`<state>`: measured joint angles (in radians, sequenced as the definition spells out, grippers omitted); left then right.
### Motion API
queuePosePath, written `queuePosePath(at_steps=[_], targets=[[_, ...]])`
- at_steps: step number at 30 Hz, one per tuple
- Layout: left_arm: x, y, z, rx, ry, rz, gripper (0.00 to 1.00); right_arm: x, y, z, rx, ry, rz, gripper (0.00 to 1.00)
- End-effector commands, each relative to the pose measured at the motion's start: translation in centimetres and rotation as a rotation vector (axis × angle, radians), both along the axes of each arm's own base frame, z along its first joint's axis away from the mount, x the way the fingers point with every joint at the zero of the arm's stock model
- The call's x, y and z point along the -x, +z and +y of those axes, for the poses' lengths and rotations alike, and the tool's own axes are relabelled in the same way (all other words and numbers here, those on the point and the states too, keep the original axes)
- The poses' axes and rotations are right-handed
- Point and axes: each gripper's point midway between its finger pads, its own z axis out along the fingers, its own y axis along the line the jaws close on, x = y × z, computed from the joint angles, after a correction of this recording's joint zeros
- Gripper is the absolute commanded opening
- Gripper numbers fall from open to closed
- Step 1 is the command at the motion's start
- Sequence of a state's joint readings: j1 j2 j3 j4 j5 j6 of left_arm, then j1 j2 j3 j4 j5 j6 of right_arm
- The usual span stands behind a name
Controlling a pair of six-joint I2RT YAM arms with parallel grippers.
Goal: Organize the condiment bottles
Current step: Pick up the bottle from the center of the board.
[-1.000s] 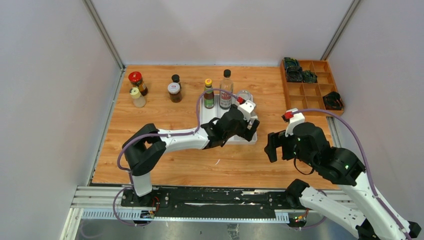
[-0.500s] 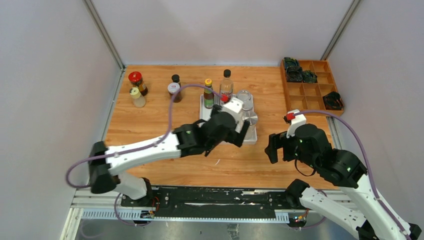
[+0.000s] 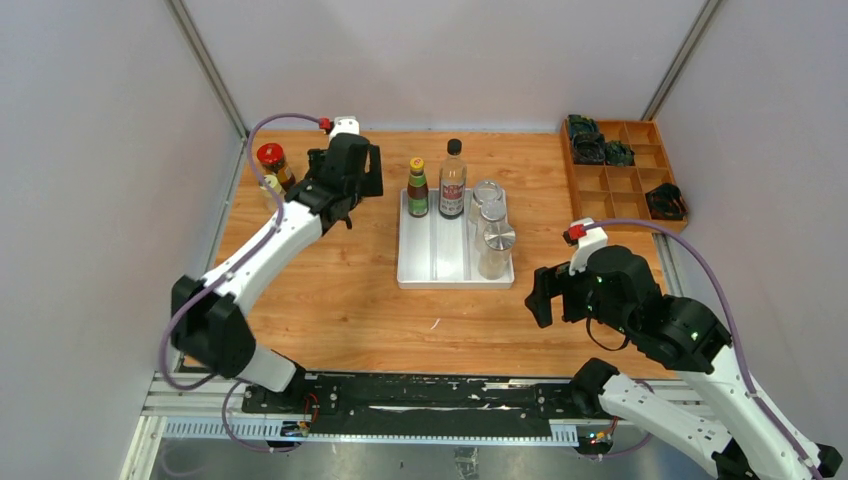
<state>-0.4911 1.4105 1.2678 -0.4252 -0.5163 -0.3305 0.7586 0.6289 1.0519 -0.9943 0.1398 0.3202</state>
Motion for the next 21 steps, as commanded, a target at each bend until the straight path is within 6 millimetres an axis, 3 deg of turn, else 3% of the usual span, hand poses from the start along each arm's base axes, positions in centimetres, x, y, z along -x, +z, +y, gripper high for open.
queuePosePath(at_steps=[1,7,13,17,21], targets=[[-4.3,-2.1,1.9,-0.033,0.059,0.045,0.94,0.3,1.0,0.3,-0.025,0.017,-0.005,0.97],[-9.1,-4.0,3.0,-0.005,0.112,0.055,0.9,0.3,0.9,0.1,-0.018,0.013,0.003,0.97],[-12.1,-6.0,3.3,-0.02,0.124,0.071,0.88,0.3,0.9,0.3,-0.021,0.014,0.009,0.97],[-13.2,-8.0,3.5,-0.036,0.123,0.11,0.88,0.3,0.4,0.2,-0.012,0.008,0.016,0.97],[-12.9,-10.0,4.4,-0.032,0.153,0.142,0.88,0.3,0.1,0.3,-0.012,0.005,0.023,0.97]])
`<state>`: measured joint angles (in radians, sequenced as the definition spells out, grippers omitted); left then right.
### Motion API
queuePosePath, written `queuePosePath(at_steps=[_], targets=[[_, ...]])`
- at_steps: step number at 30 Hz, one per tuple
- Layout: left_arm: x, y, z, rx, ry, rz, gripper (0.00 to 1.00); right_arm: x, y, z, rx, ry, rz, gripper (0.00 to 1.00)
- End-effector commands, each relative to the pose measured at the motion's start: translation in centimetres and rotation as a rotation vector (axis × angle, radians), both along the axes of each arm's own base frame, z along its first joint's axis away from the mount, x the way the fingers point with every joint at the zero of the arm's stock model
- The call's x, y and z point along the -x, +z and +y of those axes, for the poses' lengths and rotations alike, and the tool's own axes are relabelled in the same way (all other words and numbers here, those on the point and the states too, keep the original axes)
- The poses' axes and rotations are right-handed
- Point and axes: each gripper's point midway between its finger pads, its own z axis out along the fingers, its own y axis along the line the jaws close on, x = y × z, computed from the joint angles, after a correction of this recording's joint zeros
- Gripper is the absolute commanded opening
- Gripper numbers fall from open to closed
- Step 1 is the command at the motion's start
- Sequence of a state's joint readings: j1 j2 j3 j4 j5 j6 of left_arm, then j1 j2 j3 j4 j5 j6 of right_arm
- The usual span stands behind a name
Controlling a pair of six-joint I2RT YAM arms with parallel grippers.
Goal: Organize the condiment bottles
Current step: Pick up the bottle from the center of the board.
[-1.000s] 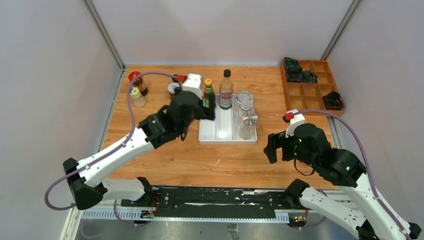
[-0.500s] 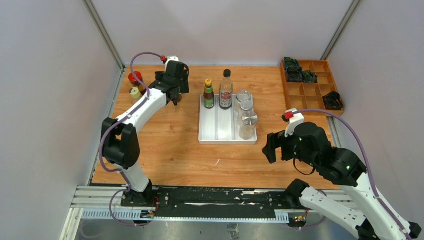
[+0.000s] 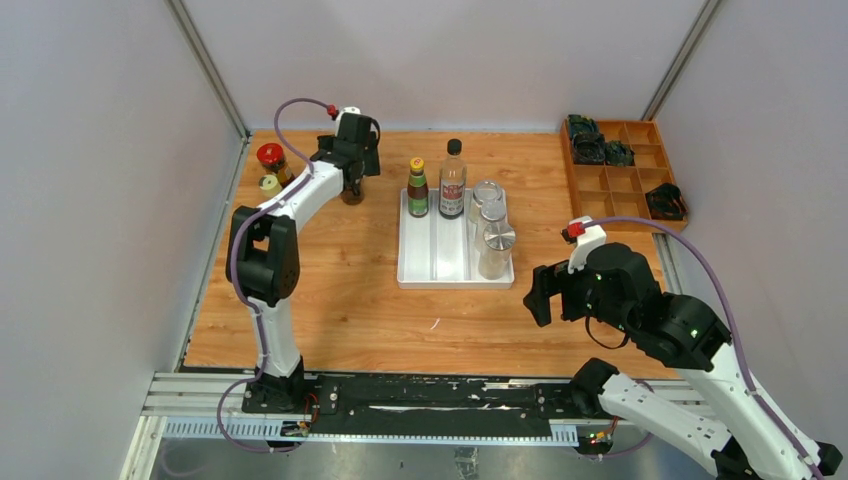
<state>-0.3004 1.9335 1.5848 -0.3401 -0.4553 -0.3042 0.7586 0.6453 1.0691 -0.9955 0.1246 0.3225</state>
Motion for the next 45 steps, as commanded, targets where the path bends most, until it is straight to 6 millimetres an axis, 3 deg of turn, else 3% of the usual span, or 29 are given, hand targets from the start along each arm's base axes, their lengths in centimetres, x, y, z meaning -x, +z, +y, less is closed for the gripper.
queuePosePath(at_steps=[1,6,13,23,29,45], targets=[[-0.1,-1.6,1.4,0.003,0.034,0.017,0.87,0.3,-0.3,-0.1,-0.002,-0.006,0.017,0.97],[0.9,-3.4,1.9,-0.001,0.051,0.041,0.87,0.3,-0.7,-0.1,0.001,-0.003,0.024,0.97],[0.5,-4.6,1.4,0.023,0.021,0.05,0.83,0.4,-1.0,0.0,0.003,-0.002,0.032,0.97],[-0.9,-3.8,1.6,0.012,0.006,0.01,0.82,0.5,-1.4,-0.2,0.006,-0.004,0.038,0.97],[-1.7,-3.6,1.6,0.015,-0.004,0.004,0.75,0.6,-1.7,-0.2,0.007,-0.007,0.044,0.97],[-0.4,-3.5,1.6,0.06,0.003,0.019,0.55,0.7,-1.9,-0.2,0.006,-0.002,0.049,0.97]])
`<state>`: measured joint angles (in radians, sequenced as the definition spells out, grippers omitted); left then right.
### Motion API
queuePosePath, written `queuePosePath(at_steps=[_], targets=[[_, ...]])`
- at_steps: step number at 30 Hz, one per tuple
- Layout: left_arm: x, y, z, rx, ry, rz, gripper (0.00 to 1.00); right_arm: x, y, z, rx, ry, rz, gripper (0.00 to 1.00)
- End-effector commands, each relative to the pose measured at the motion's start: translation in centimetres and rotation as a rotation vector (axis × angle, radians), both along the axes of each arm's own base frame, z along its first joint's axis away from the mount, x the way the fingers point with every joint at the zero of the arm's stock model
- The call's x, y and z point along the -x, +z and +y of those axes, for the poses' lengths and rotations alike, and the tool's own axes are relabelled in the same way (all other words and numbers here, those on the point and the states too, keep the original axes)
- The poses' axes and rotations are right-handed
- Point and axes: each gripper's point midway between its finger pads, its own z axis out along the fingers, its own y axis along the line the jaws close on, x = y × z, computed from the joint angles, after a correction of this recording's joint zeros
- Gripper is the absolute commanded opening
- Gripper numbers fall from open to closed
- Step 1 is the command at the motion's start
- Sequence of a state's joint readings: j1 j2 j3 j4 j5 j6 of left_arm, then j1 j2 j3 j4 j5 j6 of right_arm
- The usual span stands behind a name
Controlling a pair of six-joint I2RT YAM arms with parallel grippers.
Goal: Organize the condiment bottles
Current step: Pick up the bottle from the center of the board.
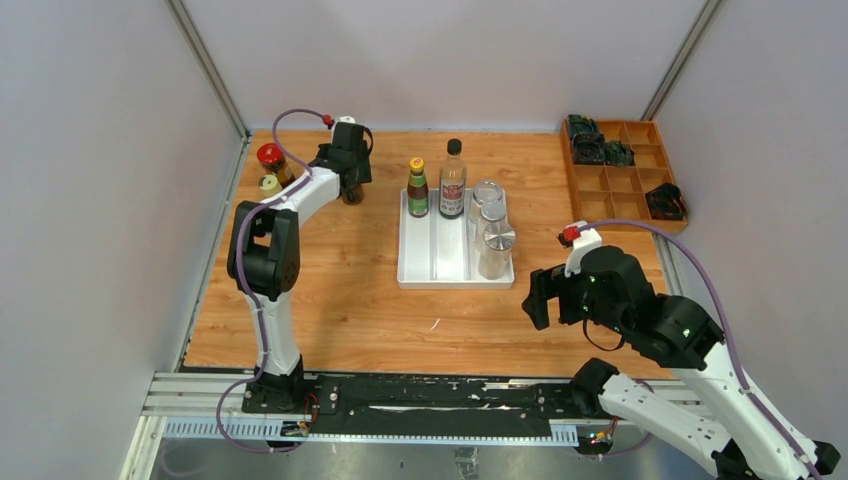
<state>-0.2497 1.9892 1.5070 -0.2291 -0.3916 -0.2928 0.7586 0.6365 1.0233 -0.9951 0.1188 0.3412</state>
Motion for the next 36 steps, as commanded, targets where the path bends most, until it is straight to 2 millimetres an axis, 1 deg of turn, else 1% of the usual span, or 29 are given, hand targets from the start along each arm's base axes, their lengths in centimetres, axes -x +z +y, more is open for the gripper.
queuePosePath(at_steps=[1,5,11,14,19,20,24,26,32,34,36], targets=[[0.6,1.2,0.1,0.036,0.011,-0.016,0.55,0.4,-0.3,-0.1,-0.007,0.006,0.01,0.96],[2.0,1.9,0.3,0.055,0.018,-0.014,0.55,0.4,-0.2,-0.1,-0.01,0.007,0.008,0.96],[5.0,0.8,0.1,0.087,0.014,0.02,0.54,0.5,0.1,-0.1,-0.024,0.012,-0.002,0.97],[6.5,0.2,-0.3,0.083,0.005,0.038,0.54,0.7,0.1,0.0,-0.031,0.017,-0.002,0.97],[9.5,0.2,-2.0,0.066,-0.038,0.041,0.54,0.8,0.4,0.1,-0.045,0.025,-0.008,0.96],[11.4,0.5,-3.1,0.035,-0.066,0.031,0.54,0.9,0.5,0.2,-0.051,0.03,-0.01,0.96],[14.3,1.3,-4.5,0.024,-0.105,-0.004,0.54,0.9,0.6,0.3,-0.058,0.035,-0.009,0.96],[15.9,1.7,-4.8,0.012,-0.119,-0.014,0.54,1.0,0.6,0.4,-0.064,0.038,-0.009,0.96],[19.3,4.3,-6.2,-0.009,-0.197,-0.049,0.54,0.9,0.5,0.8,-0.076,0.045,-0.007,0.96],[20.0,5.5,-6.6,-0.009,-0.221,-0.063,0.54,0.9,0.4,1.0,-0.082,0.049,-0.003,0.96],[20.7,7.3,-7.0,0.001,-0.242,-0.088,0.54,0.9,0.4,1.2,-0.087,0.051,-0.001,0.96]])
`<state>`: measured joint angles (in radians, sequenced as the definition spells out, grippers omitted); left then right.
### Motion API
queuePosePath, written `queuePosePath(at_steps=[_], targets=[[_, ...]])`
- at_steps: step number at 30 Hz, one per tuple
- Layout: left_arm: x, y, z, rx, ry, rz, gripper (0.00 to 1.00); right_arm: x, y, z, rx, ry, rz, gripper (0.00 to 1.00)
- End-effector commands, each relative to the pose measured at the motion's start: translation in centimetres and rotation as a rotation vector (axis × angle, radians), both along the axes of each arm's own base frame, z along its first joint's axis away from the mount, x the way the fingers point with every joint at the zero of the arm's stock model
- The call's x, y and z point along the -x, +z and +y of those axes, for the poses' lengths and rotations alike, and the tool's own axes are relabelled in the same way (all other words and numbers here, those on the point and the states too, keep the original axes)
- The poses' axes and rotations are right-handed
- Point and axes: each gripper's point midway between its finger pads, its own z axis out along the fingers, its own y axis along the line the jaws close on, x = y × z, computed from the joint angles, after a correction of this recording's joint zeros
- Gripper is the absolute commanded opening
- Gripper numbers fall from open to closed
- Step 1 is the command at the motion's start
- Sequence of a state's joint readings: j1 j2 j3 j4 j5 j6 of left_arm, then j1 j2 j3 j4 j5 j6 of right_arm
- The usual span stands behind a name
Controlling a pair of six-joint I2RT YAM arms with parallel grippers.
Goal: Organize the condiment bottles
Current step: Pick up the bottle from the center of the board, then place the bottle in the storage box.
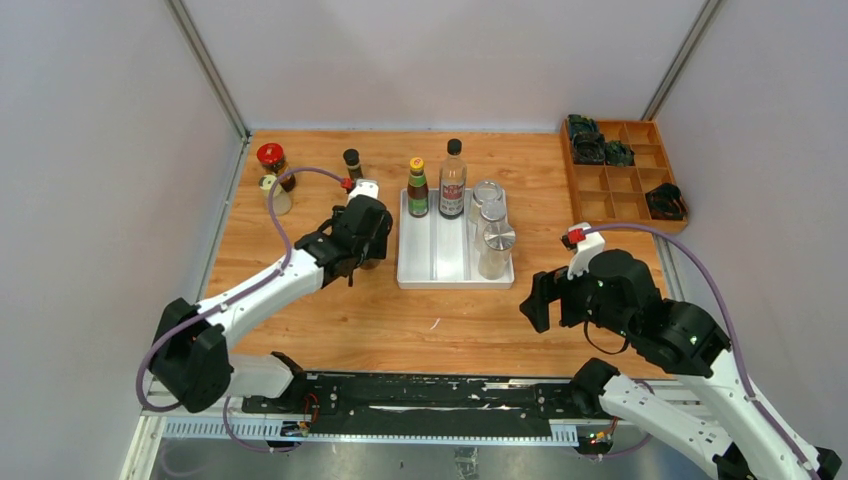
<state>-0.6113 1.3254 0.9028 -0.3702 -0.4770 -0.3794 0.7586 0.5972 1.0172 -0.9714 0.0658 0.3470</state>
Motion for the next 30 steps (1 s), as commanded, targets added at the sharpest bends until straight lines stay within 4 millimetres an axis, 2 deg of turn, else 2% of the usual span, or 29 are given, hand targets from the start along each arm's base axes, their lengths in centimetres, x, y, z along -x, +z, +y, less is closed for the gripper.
queuePosePath(at_steps=[1,7,12,21,26,30], targets=[[0.2,5.9,-0.6,0.04,-0.009,-0.134,0.54,0.2,-0.4,0.6,-0.022,0.017,0.017,0.96],[0.6,10.3,-2.8,0.108,-0.093,-0.186,0.54,0.2,-0.4,0.8,-0.035,0.018,0.018,0.96],[-0.8,12.6,-6.0,0.145,-0.164,-0.209,0.54,0.2,-0.1,0.8,-0.042,0.015,0.012,0.96],[-3.3,13.0,-13.4,0.194,-0.27,-0.208,0.54,0.5,-0.1,-0.2,-0.027,-0.008,0.005,0.96],[-4.5,11.6,-17.1,0.182,-0.304,-0.195,0.54,0.6,-0.3,-0.5,-0.022,-0.017,0.004,0.96],[-5.2,10.7,-19.2,0.169,-0.32,-0.208,0.54,0.6,-0.1,-0.6,-0.024,-0.018,0.001,0.96]])
